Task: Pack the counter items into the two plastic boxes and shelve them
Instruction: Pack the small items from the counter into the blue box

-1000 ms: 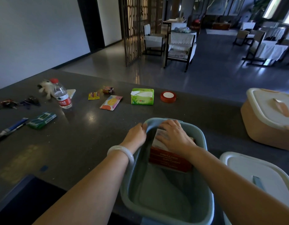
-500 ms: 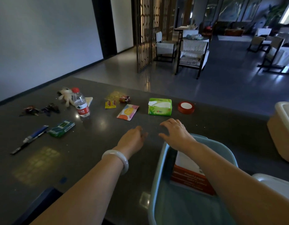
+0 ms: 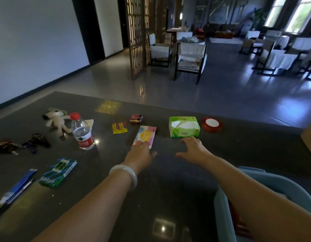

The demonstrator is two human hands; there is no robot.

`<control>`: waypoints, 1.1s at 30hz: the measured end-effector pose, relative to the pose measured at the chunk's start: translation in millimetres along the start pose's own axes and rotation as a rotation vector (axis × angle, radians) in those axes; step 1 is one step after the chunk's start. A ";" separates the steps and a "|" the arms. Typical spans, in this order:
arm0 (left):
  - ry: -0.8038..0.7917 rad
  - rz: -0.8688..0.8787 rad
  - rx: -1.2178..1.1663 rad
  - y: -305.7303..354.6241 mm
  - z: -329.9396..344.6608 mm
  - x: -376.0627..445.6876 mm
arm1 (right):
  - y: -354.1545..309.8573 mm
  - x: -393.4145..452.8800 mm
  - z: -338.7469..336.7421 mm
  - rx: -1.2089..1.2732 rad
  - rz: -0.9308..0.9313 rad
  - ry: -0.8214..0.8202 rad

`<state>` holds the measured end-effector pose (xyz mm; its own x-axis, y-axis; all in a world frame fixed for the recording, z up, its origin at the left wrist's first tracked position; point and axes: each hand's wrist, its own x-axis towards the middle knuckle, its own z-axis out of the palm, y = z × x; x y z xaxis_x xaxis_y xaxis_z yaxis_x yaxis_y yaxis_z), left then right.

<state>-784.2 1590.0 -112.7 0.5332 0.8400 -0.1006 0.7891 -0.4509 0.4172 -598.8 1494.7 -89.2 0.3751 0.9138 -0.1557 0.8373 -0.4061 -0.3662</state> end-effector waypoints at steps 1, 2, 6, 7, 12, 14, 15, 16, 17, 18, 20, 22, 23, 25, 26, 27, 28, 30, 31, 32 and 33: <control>-0.009 -0.008 0.011 -3.3 0.8 7.3 | -0.4 4.4 1.0 -0.001 0.021 -0.004; -0.018 -0.018 0.026 -6.5 2.3 14.2 | -0.5 8.5 1.8 -0.004 0.039 -0.009; -0.020 -0.067 0.059 -14.5 10.0 40.1 | 6.6 27.1 0.9 -0.022 0.079 -0.009; -0.017 -0.082 0.071 -16.4 11.8 46.8 | 9.5 34.2 -0.1 -0.027 0.082 -0.001; 0.022 -0.131 0.107 -22.0 24.2 75.6 | 22.5 75.4 -5.5 -0.105 0.082 0.025; 0.041 -0.136 0.127 -22.3 28.6 89.8 | 28.3 93.7 -7.5 -0.122 0.080 0.028; 0.049 -0.143 0.136 -22.0 30.1 97.5 | 32.1 103.0 -8.4 -0.130 0.075 0.030; 0.054 -0.153 0.142 -21.7 31.4 105.3 | 36.2 112.3 -9.4 -0.145 0.065 0.031; 0.054 -0.162 0.148 -21.4 33.0 112.8 | 40.5 121.6 -10.5 -0.170 0.050 0.028; 0.052 -0.166 0.157 -21.4 34.9 119.6 | 44.8 130.3 -11.3 -0.203 0.035 0.023; 0.052 -0.146 0.185 -22.3 39.7 131.1 | 53.1 147.5 -13.8 -0.272 0.009 0.006; 0.058 -0.084 0.204 -25.4 45.0 139.8 | 59.1 164.4 -17.4 -0.322 -0.012 -0.031; 0.059 -0.044 0.202 -27.7 47.3 143.3 | 61.0 171.8 -18.3 -0.338 -0.020 -0.049; 0.054 0.035 0.193 -32.9 50.1 148.8 | 63.7 183.7 -17.4 -0.348 -0.028 -0.086; 0.055 0.064 0.187 -35.5 50.6 150.7 | 65.0 187.8 -16.0 -0.345 -0.025 -0.108; 0.058 0.084 0.178 -38.2 50.7 151.9 | 66.7 190.2 -13.7 -0.339 -0.017 -0.127; 0.062 0.100 0.170 -40.8 50.6 152.4 | 68.4 191.0 -11.0 -0.334 -0.008 -0.138; 0.060 0.121 0.160 -45.3 50.4 151.1 | 71.2 188.9 -5.4 -0.330 0.003 -0.116; 0.056 0.126 0.161 -46.8 50.4 149.3 | 71.8 186.2 -3.0 -0.331 0.004 -0.095; 0.051 0.127 0.162 -48.0 50.3 147.0 | 71.6 182.0 -0.4 -0.331 0.004 -0.081; 0.044 0.129 0.161 -49.0 50.0 143.8 | 70.3 176.8 2.1 -0.330 0.005 -0.074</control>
<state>-730.9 1717.8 -192.8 0.6216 0.7832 -0.0149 0.7559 -0.5947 0.2738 -474.4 1627.7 -144.4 0.3596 0.9050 -0.2274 0.9237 -0.3797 -0.0504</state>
